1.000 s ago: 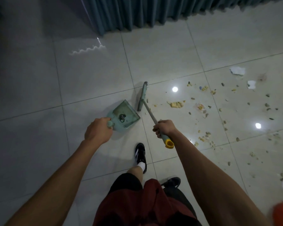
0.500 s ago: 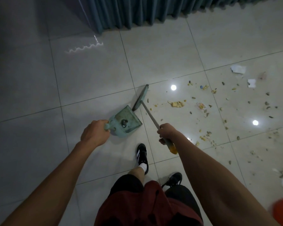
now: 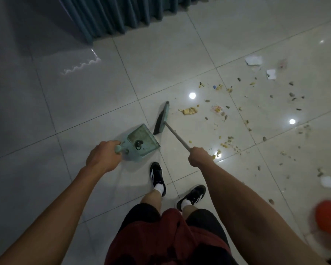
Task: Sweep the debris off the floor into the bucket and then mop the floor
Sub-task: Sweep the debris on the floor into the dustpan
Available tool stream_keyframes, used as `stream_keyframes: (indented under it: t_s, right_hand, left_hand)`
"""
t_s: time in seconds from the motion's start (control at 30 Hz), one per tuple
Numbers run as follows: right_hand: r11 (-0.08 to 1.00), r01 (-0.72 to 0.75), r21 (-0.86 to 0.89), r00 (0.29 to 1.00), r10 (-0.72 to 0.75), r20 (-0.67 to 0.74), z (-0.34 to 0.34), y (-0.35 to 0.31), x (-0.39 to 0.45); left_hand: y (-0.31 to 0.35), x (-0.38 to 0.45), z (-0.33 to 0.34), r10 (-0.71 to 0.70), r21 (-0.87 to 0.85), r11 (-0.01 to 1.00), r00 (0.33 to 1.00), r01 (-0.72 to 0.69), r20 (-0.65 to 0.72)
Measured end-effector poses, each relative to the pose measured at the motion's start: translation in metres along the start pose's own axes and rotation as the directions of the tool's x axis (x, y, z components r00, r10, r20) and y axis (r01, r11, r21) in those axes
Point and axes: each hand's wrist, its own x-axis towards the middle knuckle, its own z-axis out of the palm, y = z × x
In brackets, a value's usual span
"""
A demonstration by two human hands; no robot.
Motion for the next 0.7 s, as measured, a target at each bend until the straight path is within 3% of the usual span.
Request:
stream_keyframes:
  t_s: [0.43, 0.7]
  right_hand:
    - [0.986, -0.162, 0.038, 0.985, 0.164, -0.062, 0.015, 0.202, -0.056]
    - [0.96, -0.258, 0.106, 0.953, 0.271, -0.137, 0.024, 0.277, -0.086]
  left_hand:
    - [0.154, -0.04, 0.06, 0.195, 0.136, 0.971, 0.981, -0.195, 0.015]
    - [0.244, -0.051, 0.085, 0.325, 0.172, 0.926, 0.942, -0.336, 0.087]
